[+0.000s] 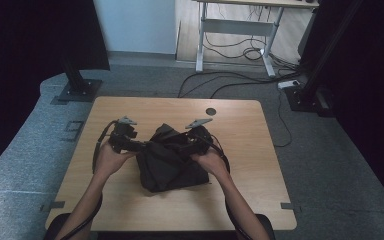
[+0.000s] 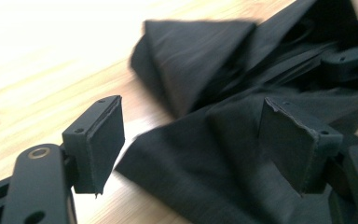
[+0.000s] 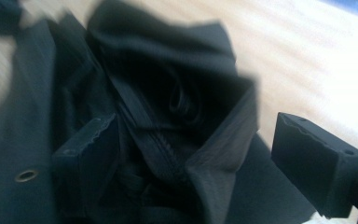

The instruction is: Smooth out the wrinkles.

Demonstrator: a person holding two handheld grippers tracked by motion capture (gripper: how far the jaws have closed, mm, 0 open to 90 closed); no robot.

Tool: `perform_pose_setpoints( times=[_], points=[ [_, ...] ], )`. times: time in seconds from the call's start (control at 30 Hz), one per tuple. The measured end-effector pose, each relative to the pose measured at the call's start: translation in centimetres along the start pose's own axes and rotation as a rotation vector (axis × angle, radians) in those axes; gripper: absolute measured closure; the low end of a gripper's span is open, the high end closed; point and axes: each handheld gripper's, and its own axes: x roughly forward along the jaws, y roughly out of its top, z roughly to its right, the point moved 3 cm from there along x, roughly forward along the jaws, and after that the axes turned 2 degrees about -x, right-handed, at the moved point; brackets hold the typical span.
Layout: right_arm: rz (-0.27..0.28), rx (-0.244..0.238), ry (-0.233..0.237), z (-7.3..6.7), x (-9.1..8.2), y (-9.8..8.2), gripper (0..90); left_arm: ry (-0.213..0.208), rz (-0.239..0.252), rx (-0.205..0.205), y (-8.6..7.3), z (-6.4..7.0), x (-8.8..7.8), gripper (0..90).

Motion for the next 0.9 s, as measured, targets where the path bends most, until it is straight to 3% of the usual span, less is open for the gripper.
perform_pose_setpoints(
  times=[0.1, 0.23, 0.33, 0.47, 0.57, 0.77, 0.83, 0.9],
  points=[
    [-0.029, -0.001, -0.029, 0.4, 1.0, -0.8, 17.9, 0.012, 0.0, -0.029, -0.9, -1.3, -0.4, 22.4],
    [-0.012, 0.056, -0.048, 1.7, 0.8, -1.6, 23.6, -0.011, -0.013, -0.065, -2.0, -2.2, 0.1, 22.3],
    [-0.002, 0.09, -0.055, 2.7, 0.2, -2.2, 28.5, -0.046, -0.025, -0.074, -2.5, -1.9, 1.3, 22.0],
    [-0.011, 0.119, -0.063, 3.6, -0.2, -3.1, 30.7, -0.1, -0.027, -0.057, -2.4, -1.0, 2.7, 23.1],
    [-0.023, 0.136, -0.077, 4.3, -0.2, -4.0, 31.4, -0.117, -0.042, -0.018, -2.2, 0.0, 3.2, 28.7],
    [-0.063, 0.169, -0.106, 5.9, 0.3, -6.2, 32.3, -0.194, -0.068, 0.074, -2.0, 2.4, 3.3, 50.3],
    [-0.068, 0.181, -0.106, 6.3, 0.4, -6.9, 32.3, -0.195, -0.093, 0.106, -2.1, 3.1, 3.5, 55.4],
    [-0.065, 0.195, -0.103, 6.5, 0.5, -7.2, 32.2, -0.175, -0.106, 0.144, -2.1, 3.7, 3.9, 66.2]
  ],
)
